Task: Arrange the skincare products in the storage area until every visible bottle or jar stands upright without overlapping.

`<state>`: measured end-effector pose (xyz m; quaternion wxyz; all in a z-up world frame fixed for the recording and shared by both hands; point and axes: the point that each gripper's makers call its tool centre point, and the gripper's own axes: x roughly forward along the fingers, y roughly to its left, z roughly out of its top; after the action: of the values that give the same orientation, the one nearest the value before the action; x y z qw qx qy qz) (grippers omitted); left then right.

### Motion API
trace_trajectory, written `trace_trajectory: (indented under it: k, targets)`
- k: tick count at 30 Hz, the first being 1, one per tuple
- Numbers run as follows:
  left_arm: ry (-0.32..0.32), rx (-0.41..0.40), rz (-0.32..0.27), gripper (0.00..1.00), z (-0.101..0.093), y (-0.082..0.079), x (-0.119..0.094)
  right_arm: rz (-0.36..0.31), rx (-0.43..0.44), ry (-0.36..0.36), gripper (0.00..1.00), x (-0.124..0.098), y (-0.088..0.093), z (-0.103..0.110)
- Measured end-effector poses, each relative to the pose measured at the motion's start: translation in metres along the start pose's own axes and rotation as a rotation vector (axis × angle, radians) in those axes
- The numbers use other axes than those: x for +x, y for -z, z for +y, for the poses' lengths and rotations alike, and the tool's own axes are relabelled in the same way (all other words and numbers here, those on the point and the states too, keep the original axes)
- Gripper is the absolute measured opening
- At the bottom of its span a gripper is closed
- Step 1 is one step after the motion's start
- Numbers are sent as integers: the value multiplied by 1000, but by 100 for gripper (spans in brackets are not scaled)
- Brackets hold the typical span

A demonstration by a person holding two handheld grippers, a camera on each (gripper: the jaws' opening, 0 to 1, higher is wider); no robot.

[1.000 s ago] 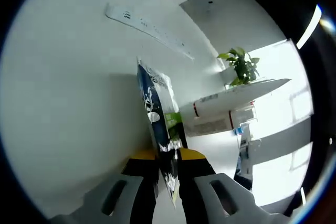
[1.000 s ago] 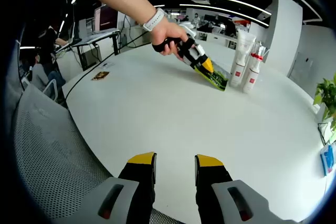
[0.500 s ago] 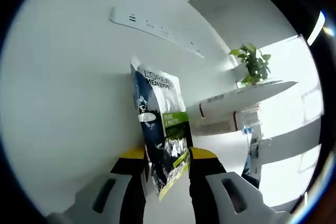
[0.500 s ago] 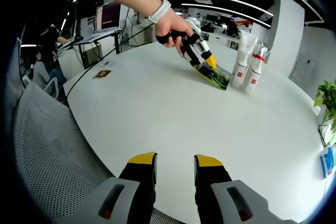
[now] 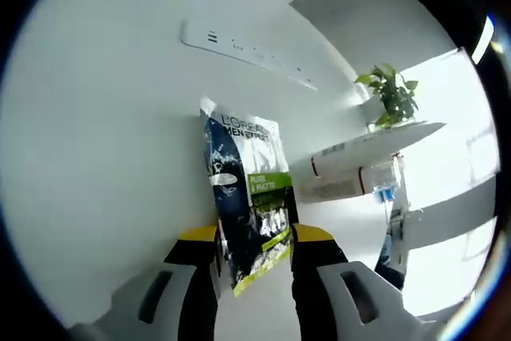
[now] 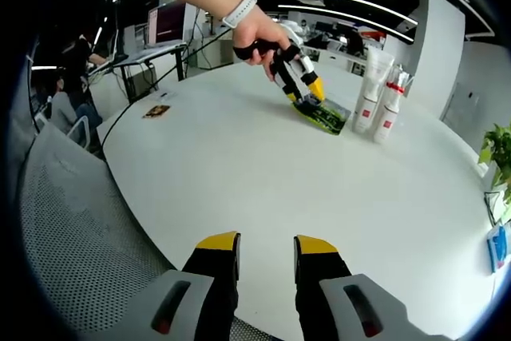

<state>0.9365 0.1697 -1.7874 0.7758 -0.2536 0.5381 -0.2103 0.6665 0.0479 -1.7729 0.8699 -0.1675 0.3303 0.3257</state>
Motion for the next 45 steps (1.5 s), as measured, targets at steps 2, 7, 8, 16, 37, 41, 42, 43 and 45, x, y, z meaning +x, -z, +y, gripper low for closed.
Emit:
trace_trajectory:
  k: [2,7,8,16,37,41,42,43,45]
  targets:
    - [-8,14,-1,34,-1,1,1,-1,0,2,23,0,0,-1]
    - [-14,56,-2,38,-7,-1,7,4,1,7,22,0,1,-1]
    - [-9,59,1,38,-9,-1,9,5,1,7,22,0,1,-1]
    - [-13,108,24,35,-11,1,15,16,0,11,22,1,3,-2]
    - [-136,1015,32,92,-13,-48,27,21,3,9,22,1,4,-2]
    - [-91,1263,186,99,-22,-34,47,23,6,11,22,1,5,-3]
    - [-98,1276,214,99,-22,-32,50,24,6,12,22,1,5,-3]
    - [-97,1296,235,99,-23,-31,53,26,6,12,22,2,5,-4]
    - [-81,1294,247,99,-28,-32,59,26,6,14,22,2,5,-4]
